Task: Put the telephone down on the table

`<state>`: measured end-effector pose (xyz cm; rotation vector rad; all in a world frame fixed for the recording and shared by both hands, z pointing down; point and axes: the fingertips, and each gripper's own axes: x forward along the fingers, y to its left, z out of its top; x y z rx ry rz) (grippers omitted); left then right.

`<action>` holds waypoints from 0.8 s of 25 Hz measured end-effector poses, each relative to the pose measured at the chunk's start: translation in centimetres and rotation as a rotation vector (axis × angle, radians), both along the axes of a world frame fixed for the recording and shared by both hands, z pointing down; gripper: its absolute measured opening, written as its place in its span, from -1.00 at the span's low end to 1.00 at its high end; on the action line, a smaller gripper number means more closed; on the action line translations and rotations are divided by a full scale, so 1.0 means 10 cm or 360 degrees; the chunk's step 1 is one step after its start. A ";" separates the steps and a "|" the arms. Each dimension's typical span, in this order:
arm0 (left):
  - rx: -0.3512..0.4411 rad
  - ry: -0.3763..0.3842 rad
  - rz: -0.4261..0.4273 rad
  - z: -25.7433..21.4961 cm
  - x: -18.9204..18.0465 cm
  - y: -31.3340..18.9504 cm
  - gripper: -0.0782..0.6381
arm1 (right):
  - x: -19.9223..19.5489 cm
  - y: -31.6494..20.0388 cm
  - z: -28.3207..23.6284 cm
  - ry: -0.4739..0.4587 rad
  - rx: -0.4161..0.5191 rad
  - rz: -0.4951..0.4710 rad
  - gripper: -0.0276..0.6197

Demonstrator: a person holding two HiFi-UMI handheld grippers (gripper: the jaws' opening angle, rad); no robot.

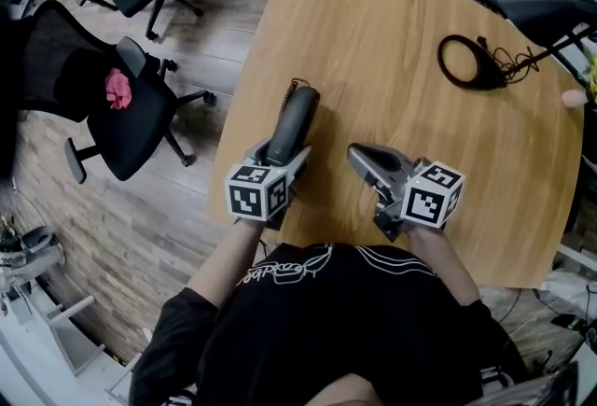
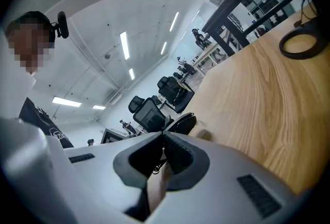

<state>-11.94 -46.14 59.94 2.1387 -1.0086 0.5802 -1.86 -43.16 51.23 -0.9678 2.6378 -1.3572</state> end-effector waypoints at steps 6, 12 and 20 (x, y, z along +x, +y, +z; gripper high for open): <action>0.0000 -0.0145 0.0074 0.14 0.10 -0.03 0.02 | 0.11 0.03 0.06 -0.0004 -0.0016 0.0037 -0.79; 0.0012 -0.0353 0.0125 0.24 0.14 -0.03 0.02 | 0.16 0.08 0.12 -0.0016 -0.0051 0.0066 -0.79; 0.0106 -0.0643 0.0165 0.39 0.18 0.00 0.02 | 0.29 0.17 0.11 -0.0019 -0.0054 0.0080 -0.79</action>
